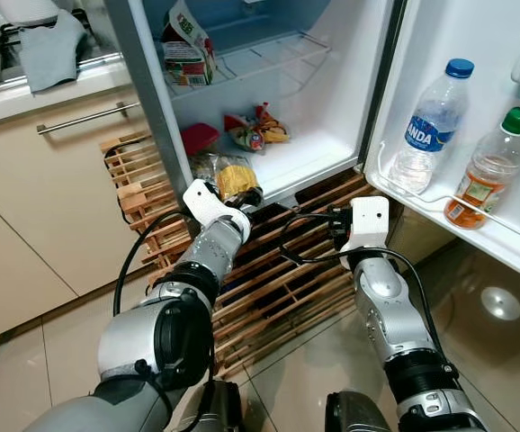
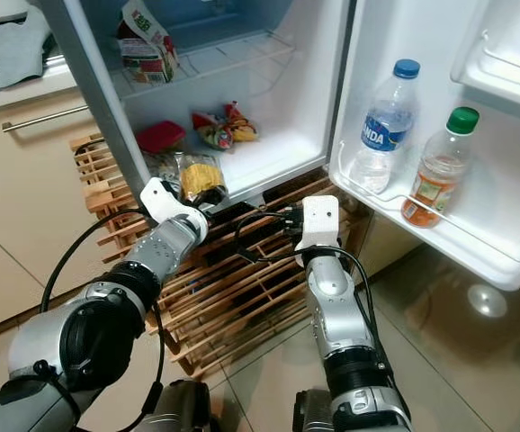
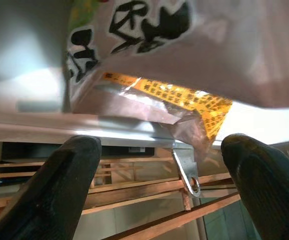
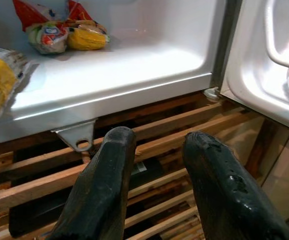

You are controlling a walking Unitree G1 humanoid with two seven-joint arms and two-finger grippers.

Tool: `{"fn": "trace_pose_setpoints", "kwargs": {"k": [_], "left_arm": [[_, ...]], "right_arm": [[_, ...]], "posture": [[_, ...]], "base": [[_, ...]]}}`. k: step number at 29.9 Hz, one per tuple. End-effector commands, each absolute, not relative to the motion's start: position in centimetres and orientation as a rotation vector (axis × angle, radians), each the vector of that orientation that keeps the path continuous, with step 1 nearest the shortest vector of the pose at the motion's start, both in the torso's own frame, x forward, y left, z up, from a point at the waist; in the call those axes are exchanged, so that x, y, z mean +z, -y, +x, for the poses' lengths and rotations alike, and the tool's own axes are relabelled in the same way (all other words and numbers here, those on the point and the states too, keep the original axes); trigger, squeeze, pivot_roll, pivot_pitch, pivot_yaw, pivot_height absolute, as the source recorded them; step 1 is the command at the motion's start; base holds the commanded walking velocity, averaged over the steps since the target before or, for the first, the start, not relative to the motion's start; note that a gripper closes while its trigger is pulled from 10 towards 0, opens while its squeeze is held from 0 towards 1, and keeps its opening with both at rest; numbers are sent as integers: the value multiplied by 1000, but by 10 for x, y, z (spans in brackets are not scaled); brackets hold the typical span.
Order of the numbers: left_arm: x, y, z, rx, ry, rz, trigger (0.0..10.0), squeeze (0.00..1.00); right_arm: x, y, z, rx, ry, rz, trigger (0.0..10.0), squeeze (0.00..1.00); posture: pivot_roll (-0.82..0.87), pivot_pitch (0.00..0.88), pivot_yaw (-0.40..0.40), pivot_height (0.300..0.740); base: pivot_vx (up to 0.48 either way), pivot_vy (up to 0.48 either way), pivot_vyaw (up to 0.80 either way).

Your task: Restocking fridge

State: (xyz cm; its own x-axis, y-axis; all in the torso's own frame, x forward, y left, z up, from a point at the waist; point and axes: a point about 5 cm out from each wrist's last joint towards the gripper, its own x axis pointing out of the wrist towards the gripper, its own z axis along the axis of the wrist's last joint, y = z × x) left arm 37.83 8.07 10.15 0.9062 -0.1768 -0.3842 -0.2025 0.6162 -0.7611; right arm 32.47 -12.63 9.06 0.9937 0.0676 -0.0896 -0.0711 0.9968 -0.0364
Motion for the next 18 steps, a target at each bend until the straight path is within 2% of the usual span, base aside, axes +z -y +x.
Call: {"fn": "trace_pose_setpoints", "kwargs": {"k": [1, 9, 18], "left_arm": [[142, -100, 398, 1, -255, -897, 10000, 0], [149, -94, 400, -51, -237, -824, 10000, 0], [145, -99, 399, -8, -236, -898, 10000, 0]], "right_arm": [[93, 124, 325, 71, -77, -42, 10000, 0], [92, 122, 324, 73, -79, -42, 10000, 0], [87, 114, 323, 98, -94, -41, 10000, 0]], "posture": [[-149, 0, 132, 675], [-138, 0, 128, 675], [-114, 0, 118, 675]], "base": [[0, 0, 0], [0, 0, 0], [0, 0, 0]]}}
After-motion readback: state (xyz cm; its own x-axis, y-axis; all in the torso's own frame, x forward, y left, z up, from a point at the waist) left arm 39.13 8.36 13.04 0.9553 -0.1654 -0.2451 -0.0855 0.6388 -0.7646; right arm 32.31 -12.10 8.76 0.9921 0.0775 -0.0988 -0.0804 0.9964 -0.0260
